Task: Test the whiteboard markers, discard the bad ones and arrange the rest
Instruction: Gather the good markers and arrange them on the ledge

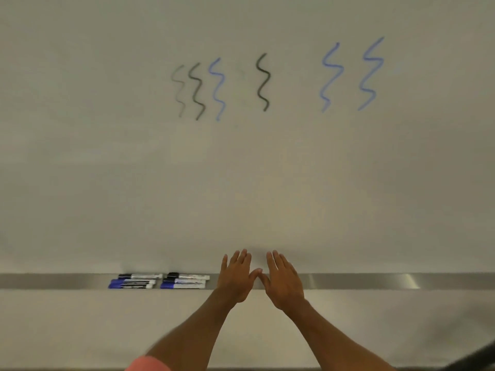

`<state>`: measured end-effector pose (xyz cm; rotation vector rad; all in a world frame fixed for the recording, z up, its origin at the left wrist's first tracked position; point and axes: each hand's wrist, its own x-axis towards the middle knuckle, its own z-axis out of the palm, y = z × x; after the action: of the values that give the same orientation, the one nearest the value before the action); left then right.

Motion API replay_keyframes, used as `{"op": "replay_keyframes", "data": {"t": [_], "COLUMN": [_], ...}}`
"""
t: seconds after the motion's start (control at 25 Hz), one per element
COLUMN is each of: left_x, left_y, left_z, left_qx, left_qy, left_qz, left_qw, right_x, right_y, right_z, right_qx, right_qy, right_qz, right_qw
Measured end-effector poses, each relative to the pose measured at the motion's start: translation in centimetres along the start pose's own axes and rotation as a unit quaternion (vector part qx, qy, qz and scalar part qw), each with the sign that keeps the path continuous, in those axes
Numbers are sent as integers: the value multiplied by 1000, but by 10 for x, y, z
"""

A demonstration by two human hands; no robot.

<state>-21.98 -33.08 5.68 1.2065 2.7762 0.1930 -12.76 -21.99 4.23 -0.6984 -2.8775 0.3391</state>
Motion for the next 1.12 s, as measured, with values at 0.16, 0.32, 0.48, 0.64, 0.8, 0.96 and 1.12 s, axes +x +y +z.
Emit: {"op": "replay_keyframes", "data": {"t": [0.16,0.32,0.48,0.64,0.8,0.96,1.12], "left_x": [-3,-13,-27,-42,-51,-51,-47], "left_y": [-36,-68,-98,-134,-169,-193,-210], "left_z": [3,10,18,27,33,41,49], "left_qx": [0,-7,-24,-30,-33,-36,-46], "left_qy": [-8,-11,-4,-2,-11,-28,-38], "left_qz": [-60,-114,-156,-187,-184,-156,-133], "left_qw": [998,993,987,982,982,987,989], "right_x": [25,39,50,55,60,65,67], "right_y": [-27,-57,-85,-115,-142,-164,-174], "right_z": [19,31,50,66,88,105,119], "right_qx": [4,0,-16,-35,-42,-54,-62], "right_qy": [-19,-66,-93,-103,-122,-130,-142], "right_qz": [-61,-110,-156,-187,-183,-170,-137], "right_qw": [998,992,983,976,975,975,979]}}
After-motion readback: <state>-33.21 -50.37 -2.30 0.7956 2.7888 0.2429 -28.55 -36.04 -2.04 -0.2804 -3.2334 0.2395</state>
